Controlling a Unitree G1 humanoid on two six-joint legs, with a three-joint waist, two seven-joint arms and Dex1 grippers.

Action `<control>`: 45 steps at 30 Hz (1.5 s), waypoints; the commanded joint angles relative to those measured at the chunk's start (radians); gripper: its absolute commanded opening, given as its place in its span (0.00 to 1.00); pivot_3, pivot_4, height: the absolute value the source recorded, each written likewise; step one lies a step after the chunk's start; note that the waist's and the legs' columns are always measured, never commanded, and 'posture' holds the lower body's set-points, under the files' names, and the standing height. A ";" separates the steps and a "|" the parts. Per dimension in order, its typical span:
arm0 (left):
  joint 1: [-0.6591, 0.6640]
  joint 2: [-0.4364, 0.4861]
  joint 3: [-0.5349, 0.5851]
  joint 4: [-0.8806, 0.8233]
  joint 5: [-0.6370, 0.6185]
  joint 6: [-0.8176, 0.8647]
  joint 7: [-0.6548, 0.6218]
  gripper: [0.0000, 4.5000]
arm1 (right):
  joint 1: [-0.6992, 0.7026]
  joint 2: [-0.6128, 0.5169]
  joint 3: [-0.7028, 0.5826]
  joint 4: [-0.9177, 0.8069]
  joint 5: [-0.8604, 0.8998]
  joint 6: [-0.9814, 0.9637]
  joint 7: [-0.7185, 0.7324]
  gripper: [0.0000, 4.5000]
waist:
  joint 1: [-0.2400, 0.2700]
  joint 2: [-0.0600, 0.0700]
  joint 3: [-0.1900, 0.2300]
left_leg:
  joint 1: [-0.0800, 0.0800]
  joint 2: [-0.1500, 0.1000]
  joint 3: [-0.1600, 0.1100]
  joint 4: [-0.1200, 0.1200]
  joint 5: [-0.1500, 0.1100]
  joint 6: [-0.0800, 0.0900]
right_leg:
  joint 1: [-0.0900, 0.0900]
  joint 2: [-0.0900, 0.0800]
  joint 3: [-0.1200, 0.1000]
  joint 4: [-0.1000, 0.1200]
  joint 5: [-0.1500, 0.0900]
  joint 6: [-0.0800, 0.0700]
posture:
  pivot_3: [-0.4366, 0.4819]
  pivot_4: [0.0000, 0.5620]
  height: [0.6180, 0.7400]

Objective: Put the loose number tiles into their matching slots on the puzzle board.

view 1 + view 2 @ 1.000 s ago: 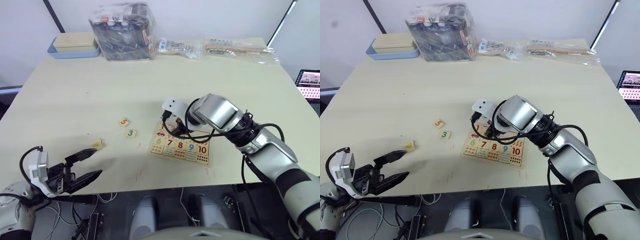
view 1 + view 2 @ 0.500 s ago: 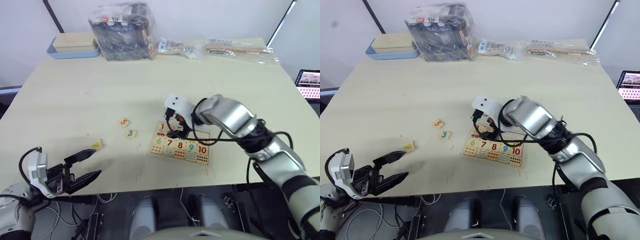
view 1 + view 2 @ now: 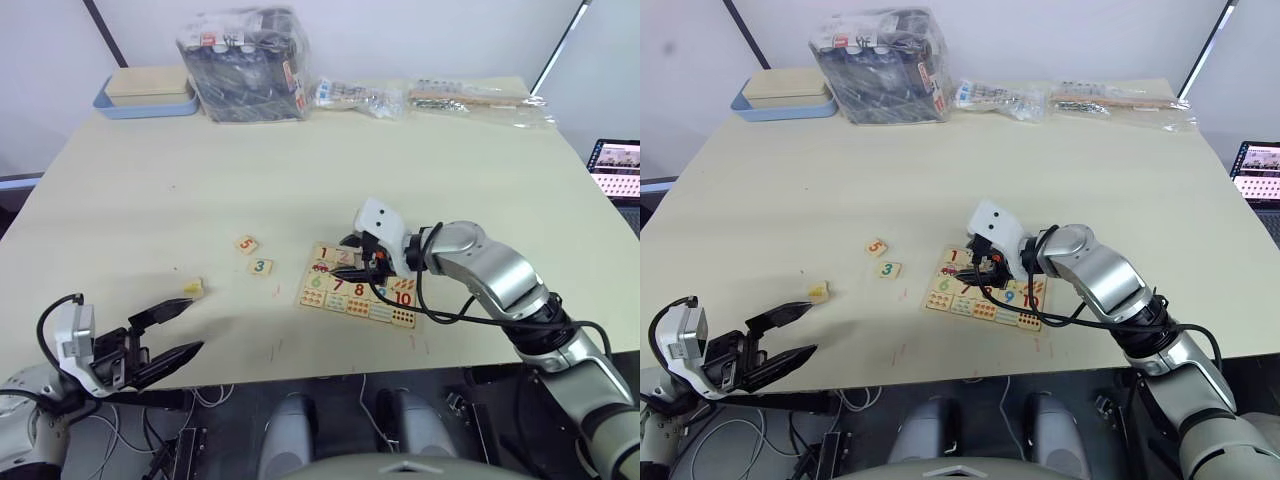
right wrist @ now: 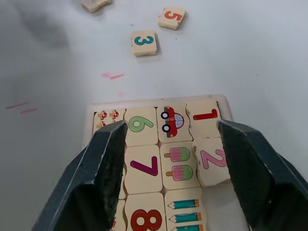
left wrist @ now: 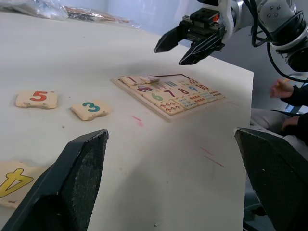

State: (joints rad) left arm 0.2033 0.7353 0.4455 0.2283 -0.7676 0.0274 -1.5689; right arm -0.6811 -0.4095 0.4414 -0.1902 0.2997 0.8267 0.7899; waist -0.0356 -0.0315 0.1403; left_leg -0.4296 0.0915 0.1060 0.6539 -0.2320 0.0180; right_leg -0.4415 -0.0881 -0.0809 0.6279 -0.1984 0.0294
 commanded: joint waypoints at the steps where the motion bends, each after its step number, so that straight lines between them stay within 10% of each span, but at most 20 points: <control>1: 0.002 0.000 0.020 -0.097 -0.017 0.035 0.030 1.00 | 0.002 0.009 -0.029 0.015 -0.005 -0.035 0.007 0.42 | 0.001 0.000 0.000 | 0.000 0.000 0.000 0.000 0.000 0.000 | 0.000 0.000 0.000 0.000 0.000 0.000 | 0.48 0.27 1.00; 5: 0.001 -0.004 0.026 -0.117 -0.014 0.055 0.041 1.00 | -0.001 0.013 -0.019 0.043 -0.019 -0.036 0.013 0.03 | 0.001 0.000 0.000 | 0.000 0.000 -0.001 0.000 0.000 0.000 | 0.001 0.000 0.000 0.000 0.000 0.000 | 0.48 0.27 1.00; 45: 0.021 -0.032 0.029 -0.313 -0.024 0.158 0.174 1.00 | -0.010 0.075 -0.009 0.175 -0.110 -0.037 0.020 0.03 | 0.002 0.000 0.000 | 0.000 0.000 -0.002 0.000 0.001 -0.001 | 0.001 0.001 -0.001 0.000 0.000 0.000 | 0.48 0.27 1.00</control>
State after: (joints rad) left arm 0.2191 0.7029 0.4480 -0.0503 -0.7691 0.1828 -1.3987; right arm -0.6767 -0.3363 0.4551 0.0072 0.1868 0.8040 0.8042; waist -0.0341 -0.0311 0.1405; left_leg -0.4294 0.0914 0.1037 0.6541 -0.2311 0.0166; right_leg -0.4400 -0.0873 -0.0820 0.6278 -0.1984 0.0292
